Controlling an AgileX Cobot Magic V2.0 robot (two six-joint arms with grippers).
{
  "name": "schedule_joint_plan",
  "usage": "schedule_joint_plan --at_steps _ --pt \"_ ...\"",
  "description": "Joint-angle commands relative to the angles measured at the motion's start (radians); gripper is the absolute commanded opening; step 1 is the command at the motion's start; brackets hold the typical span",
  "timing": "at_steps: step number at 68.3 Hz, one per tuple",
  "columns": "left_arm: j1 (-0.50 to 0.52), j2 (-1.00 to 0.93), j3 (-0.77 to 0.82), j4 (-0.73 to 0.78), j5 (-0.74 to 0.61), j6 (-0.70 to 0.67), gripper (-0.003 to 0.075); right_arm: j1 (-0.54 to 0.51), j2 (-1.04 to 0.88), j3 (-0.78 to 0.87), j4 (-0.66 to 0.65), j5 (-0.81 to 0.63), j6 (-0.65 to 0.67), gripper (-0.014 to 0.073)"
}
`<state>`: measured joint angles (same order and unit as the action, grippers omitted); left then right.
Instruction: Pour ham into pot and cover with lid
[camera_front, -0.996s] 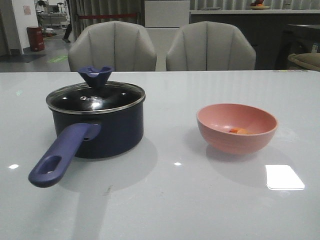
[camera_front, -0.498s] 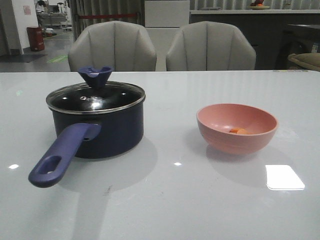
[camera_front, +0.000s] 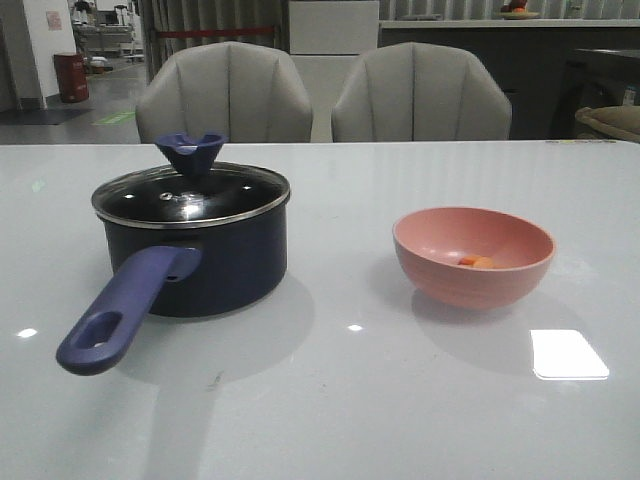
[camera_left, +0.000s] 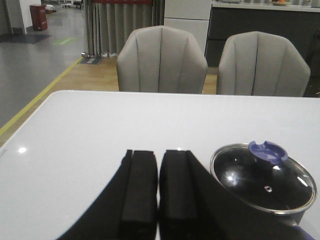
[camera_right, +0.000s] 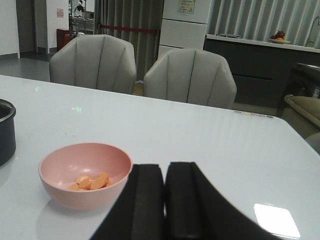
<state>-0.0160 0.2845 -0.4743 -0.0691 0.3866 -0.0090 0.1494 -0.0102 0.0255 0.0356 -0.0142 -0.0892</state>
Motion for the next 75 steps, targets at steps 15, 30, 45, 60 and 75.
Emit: schedule_joint_plan --at_steps 15,30,45,60,75 --pt "0.0 0.027 -0.036 -0.007 -0.039 -0.012 0.0267 -0.006 -0.019 -0.004 0.003 -0.076 0.001 0.0158" --pt "0.0 0.027 -0.036 -0.002 -0.049 -0.012 0.0615 -0.006 -0.019 -0.004 0.003 -0.076 0.001 0.0158" --pt "0.0 0.027 -0.036 -0.037 -0.083 -0.012 0.0616 -0.006 -0.019 -0.004 0.003 -0.076 0.001 0.0158" --pt "0.0 0.144 -0.136 -0.029 0.072 -0.012 0.0616 -0.006 -0.019 -0.004 0.003 -0.076 0.001 0.0158" --pt "0.0 0.405 -0.316 -0.029 0.259 -0.012 0.0616 -0.006 -0.019 -0.004 0.003 -0.076 0.001 0.0158"
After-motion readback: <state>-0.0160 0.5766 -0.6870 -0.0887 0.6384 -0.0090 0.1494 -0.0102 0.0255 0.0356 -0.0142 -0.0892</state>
